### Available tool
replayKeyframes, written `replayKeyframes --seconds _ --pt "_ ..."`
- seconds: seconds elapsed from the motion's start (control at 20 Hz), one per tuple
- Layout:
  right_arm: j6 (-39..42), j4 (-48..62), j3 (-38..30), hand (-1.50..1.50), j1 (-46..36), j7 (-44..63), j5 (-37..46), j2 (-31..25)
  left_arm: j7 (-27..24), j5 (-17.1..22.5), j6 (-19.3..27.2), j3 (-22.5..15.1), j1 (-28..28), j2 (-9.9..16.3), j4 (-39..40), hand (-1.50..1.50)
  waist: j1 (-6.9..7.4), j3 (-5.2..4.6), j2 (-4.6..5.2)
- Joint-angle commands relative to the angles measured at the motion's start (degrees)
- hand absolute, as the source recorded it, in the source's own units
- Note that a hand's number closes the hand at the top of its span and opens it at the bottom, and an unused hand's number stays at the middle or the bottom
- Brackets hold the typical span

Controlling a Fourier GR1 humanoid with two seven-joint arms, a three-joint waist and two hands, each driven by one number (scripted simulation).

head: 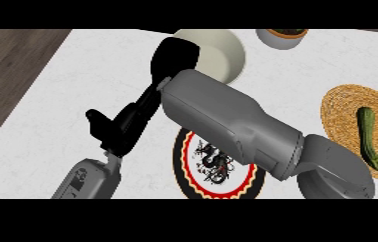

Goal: Pick the pear from the plate and place it in the bowl

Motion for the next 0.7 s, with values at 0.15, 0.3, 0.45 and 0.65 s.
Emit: replayKeyframes --seconds 0.15,0.3,0.45,0.65 --pt "-2.55 4.67 0.83 1.5 -12.78 15.38 3.38 0.88 0.73 0.13 -0.2 0.16 -1.37 -0.58 1.9 0.0 -0.04 -0.25 -0.32" --pt "-1.1 7.37 0.05 1.5 -17.79 15.4 3.23 0.89 0.14 0.02 -0.31 -0.3 -0.41 -0.97 2.23 0.0 -0.45 -0.28 -0.56" --pt "-1.86 9.61 0.62 1.5 -18.36 15.41 3.14 0.89 0.44 0.26 -0.59 -0.01 -0.77 -0.82 2.07 0.0 -0.91 -0.23 -0.16" --pt "-2.16 12.56 -0.07 1.5 -22.83 15.41 3.2 0.89 1.05 -0.13 0.63 0.86 -1.33 -0.68 1.81 0.0 -1.47 -0.14 -0.3"
